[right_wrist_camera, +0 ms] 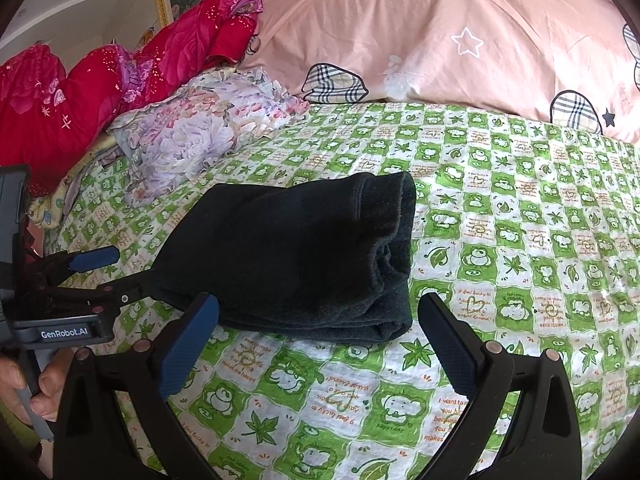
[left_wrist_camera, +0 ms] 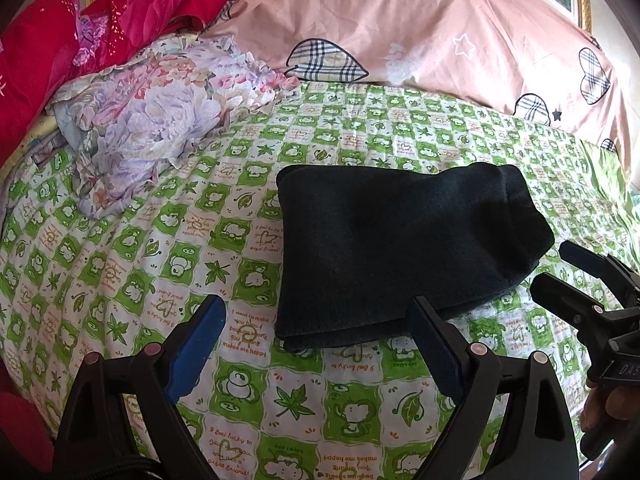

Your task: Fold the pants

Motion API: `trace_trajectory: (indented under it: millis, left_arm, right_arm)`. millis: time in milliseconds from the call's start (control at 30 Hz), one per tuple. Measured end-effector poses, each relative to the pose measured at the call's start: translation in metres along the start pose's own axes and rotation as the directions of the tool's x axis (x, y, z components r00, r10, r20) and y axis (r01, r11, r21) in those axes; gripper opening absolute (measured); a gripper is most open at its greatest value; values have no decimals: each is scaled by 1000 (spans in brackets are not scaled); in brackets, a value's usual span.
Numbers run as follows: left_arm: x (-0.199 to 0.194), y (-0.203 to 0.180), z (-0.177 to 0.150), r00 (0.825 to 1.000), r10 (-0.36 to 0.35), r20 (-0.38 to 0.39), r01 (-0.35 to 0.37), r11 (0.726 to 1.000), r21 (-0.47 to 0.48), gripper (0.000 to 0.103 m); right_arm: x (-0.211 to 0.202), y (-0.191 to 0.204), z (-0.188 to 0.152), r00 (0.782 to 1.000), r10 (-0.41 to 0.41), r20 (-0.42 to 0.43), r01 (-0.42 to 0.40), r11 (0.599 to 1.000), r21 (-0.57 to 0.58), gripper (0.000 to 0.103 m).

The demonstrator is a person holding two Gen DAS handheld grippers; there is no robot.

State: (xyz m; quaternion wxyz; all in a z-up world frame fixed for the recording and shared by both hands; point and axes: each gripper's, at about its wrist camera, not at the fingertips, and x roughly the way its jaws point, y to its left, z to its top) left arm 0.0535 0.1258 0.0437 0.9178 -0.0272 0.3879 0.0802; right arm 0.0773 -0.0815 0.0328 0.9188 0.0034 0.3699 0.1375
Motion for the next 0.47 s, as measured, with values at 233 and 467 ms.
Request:
trace_trajectory:
  millis: [233, 467]
  left_arm:
    - [0, -8, 5, 1000, 7, -3, -7, 1000, 21, 91]
    - [0, -11, 10, 999, -2, -37, 2, 1000, -2, 91]
  right_arm:
    - [1, -1, 0, 1000, 10, -7, -10, 1000, 9, 100]
    - [0, 0, 1, 1000, 23, -4, -23, 1000, 14, 100]
